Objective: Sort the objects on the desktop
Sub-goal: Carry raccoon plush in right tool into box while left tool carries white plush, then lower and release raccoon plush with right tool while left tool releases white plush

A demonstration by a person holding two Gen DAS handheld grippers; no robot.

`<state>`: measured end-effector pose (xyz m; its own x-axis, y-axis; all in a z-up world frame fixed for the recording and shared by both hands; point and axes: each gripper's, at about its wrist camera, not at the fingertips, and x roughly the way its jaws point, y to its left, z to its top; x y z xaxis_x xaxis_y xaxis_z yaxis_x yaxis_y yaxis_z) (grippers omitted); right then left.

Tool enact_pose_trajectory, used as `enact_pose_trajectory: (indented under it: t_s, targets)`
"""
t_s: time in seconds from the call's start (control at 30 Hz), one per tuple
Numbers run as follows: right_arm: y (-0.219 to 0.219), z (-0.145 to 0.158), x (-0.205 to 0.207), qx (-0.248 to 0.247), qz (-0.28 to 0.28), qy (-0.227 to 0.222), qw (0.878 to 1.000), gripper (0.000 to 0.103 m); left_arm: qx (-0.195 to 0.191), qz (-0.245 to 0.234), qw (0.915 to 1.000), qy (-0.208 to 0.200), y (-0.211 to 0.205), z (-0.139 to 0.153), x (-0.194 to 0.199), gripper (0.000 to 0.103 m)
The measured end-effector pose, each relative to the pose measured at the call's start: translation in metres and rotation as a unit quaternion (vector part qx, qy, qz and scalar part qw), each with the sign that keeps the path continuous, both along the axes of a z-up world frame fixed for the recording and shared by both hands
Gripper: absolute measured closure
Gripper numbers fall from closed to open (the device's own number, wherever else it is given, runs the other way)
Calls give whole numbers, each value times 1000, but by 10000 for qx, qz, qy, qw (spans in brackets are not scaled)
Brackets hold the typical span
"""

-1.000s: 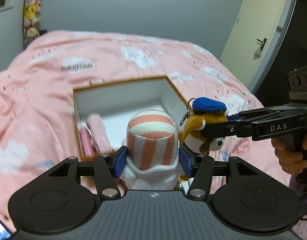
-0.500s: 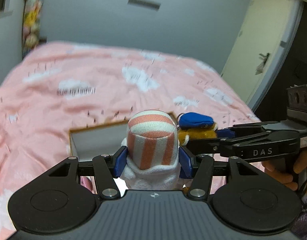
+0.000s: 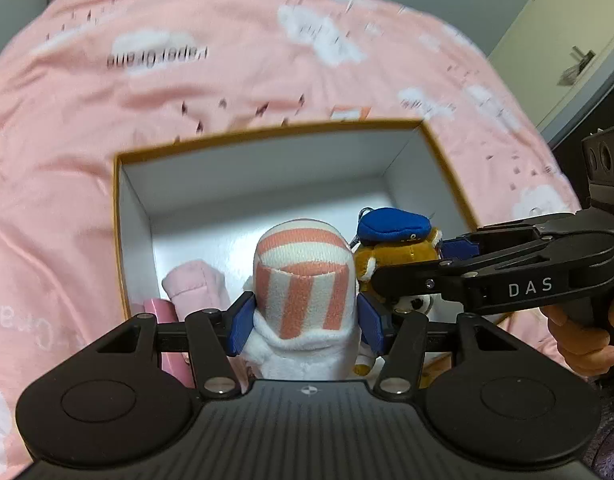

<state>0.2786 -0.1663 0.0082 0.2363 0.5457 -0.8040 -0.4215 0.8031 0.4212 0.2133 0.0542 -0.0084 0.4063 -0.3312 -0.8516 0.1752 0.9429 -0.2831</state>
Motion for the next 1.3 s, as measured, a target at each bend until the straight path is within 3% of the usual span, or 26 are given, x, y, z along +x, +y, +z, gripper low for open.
enact_pose_trajectory:
  t_s: [0.17, 0.43, 0.7, 0.83, 0.9, 0.93, 1.1, 1.3]
  targets:
    - [7, -28, 18, -143, 29, 447, 9989, 47, 24, 74, 9988, 486, 0, -26, 16, 39]
    - [14, -52, 35, -180, -118, 746, 9970, 43, -50, 168, 9962, 848, 5, -54, 28, 39]
    - [2, -58, 34, 271, -254, 1035, 9939, 30, -69, 206, 9967, 783, 6, -56, 28, 36]
    - [-2, -57, 30, 365, -312, 1000, 9938, 30, -53, 194, 9974, 690, 3, -56, 27, 35]
    - [-4, -55, 28, 388, -418, 1008, 9933, 40, -100, 192, 9979, 608, 6, -56, 24, 34]
    - [-5, -54, 28, 333, -459, 987, 9935, 48, -93, 174, 9983, 548, 7, -56, 23, 34]
    - [1, -52, 30, -57, -586, 952, 9937, 50, -175, 24, 9993, 329, 7, -49, 14, 33]
    - [21, -47, 33, -879, -733, 787, 9903, 50, -99, -138, 9996, 237, 6, -42, 4, 34]
